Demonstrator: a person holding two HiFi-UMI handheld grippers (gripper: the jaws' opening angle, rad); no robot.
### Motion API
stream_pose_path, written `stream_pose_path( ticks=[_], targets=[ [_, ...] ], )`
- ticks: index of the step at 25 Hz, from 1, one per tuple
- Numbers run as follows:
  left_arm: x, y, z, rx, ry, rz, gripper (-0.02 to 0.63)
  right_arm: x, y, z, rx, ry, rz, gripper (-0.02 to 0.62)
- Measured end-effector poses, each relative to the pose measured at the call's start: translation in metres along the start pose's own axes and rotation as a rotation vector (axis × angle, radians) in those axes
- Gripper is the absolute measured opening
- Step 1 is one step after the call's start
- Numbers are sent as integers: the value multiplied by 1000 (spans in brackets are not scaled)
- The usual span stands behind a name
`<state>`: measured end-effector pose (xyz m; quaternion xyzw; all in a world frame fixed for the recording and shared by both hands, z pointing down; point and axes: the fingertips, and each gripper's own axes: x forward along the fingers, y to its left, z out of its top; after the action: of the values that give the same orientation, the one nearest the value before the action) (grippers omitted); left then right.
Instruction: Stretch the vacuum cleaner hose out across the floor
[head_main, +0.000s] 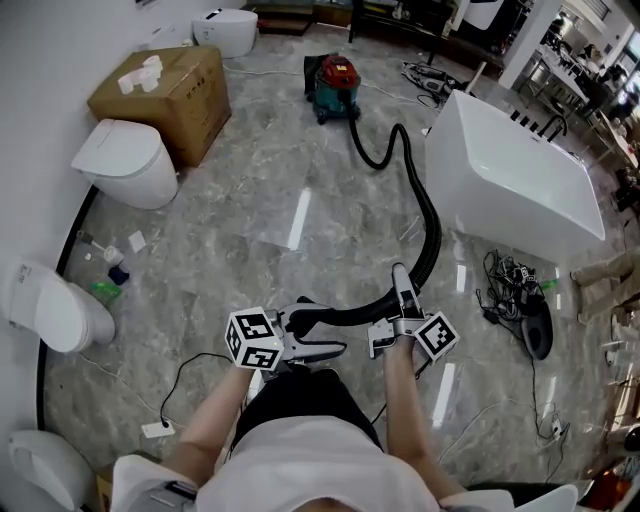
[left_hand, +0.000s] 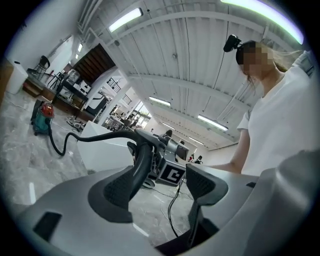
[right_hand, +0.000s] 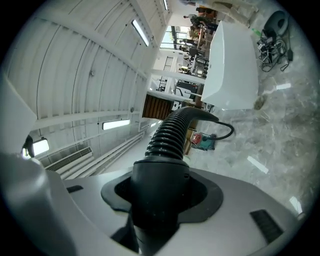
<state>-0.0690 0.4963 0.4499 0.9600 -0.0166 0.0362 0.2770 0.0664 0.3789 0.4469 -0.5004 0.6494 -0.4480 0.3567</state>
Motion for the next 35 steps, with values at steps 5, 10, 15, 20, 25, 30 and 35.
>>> stream_pose_path(
  ticks=[5,10,15,20,25,30,35],
  targets=[
    [-2,-7,-24,-78,41,-46,337,2,2,4,41,-21,16,213],
    [2,-4,-37,-216,-1,-61,337,5,6,11,63,-29,37,213],
    [0,13,-37,-253,-57,27,337,18,21,8,95,-22,90,213],
    [1,21,-17,-300,-169,44,337,32,45,6,195,-37,184,213],
    [-6,24,6,-334,-285,25,337,36,55,-8,194,-9,197,213],
    [-6,21,17,-415,-390,-23,337,30,54,-8,274,-25,211,213],
    [0,26,28,-447,-452,-33,337,32,60,-20,282,-12,222,213]
  ],
)
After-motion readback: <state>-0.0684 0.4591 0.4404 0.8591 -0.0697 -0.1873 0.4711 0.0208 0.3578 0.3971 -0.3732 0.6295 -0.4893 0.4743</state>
